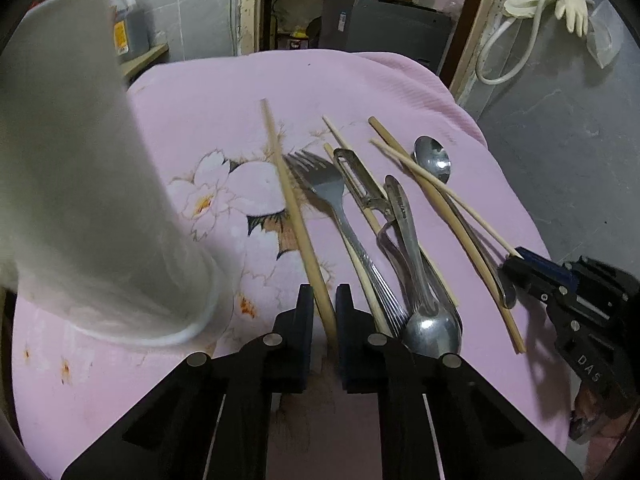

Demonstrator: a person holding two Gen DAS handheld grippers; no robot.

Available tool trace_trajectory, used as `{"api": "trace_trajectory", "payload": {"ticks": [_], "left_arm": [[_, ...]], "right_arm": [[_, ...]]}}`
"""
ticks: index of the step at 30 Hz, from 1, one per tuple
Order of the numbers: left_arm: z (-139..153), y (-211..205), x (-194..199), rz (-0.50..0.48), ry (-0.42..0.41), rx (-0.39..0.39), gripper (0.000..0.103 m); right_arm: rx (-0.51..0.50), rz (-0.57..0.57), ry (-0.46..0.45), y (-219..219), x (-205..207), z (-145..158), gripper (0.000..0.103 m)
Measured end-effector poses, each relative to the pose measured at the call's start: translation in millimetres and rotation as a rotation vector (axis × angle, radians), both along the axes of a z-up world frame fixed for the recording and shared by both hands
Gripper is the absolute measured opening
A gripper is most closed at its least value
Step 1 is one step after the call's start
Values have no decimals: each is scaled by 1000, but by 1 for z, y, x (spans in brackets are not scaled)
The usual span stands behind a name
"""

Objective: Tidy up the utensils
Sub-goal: 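Lower the left tool to the utensil pile and grasp a wooden chopstick, then grasp a wooden chopstick with the right tool while the left tool holds its chopstick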

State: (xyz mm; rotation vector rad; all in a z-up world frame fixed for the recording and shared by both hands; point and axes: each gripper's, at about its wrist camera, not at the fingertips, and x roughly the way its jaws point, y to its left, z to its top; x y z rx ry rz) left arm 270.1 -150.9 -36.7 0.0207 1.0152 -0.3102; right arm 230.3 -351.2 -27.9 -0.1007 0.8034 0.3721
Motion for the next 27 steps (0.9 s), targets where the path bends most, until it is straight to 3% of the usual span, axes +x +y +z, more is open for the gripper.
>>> {"api": "trace_trajectory", "payload": {"ticks": [6,14,21,27], "left_arm": [[5,17,-16,7,82,-64,6],[15,35,-60,-73,100,-35,6],[19,41,-63,-112,89,-39,8],[20,40,-45,-119,85,-52,23]], "right_arm": [[21,-26,-2,-1,-21,3,3],[7,-12,36,4,-42,8,3],[11,-1,49,9,-19,9,7],[5,30,64,20,20,9,8]]}}
